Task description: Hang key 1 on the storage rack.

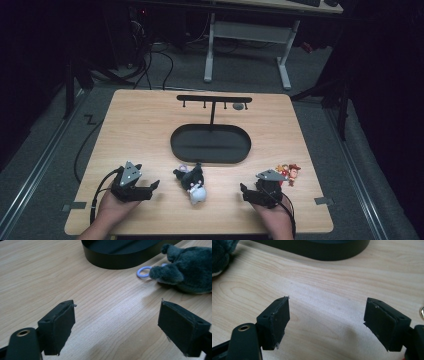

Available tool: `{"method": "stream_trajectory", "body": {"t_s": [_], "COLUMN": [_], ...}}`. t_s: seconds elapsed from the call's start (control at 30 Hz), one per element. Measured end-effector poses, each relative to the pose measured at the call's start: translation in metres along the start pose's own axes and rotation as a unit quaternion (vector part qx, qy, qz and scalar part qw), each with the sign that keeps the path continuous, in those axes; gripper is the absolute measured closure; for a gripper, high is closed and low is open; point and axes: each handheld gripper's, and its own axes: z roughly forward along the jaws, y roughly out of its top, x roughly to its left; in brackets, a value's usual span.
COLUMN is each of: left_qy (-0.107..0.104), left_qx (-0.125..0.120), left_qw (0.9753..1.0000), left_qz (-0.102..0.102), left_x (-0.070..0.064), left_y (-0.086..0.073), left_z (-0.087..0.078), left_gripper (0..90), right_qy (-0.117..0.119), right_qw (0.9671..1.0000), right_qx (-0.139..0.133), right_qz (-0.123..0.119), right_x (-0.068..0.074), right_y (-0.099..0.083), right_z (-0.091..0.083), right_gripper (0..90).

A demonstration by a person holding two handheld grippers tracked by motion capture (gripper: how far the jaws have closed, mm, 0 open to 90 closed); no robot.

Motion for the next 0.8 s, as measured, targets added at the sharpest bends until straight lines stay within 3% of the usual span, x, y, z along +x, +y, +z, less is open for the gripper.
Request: {"method": "stream_trajectory", "body": {"t_s": [0.1,0.23,0.53,0.8], "left_qy": [0.007,0.006,0.0,-0.012], "left_qx": [0.004,-0.004,0.0,-0.001], "left_qw": [0.9999,0.9999,1.0,0.9998], "left_qz": [0.015,0.008,0.01,0.014], "left_x": [-0.001,0.001,-0.001,-0.003], "left_y": [0.001,0.002,0.002,0.003], "left_z": [0.0,-0.003,-0.002,-0.002], "left_gripper": [10.1,9.5,9.0,10.8], "right_qy": [-0.006,0.0,0.004,0.022], "right_qw": [0.9998,0.9994,0.9979,0.9938], "right_qx": [0.017,0.034,0.065,0.106], "right_qz": [0.0,0.01,0.001,-0.022], "right_x": [-0.001,-0.002,0.0,0.005], "right_y": [0.0,0.002,0.007,0.016], "right_z": [-0.001,-0.002,-0.005,-0.002], "right_gripper": [20.9,20.8,20.2,20.1]}}
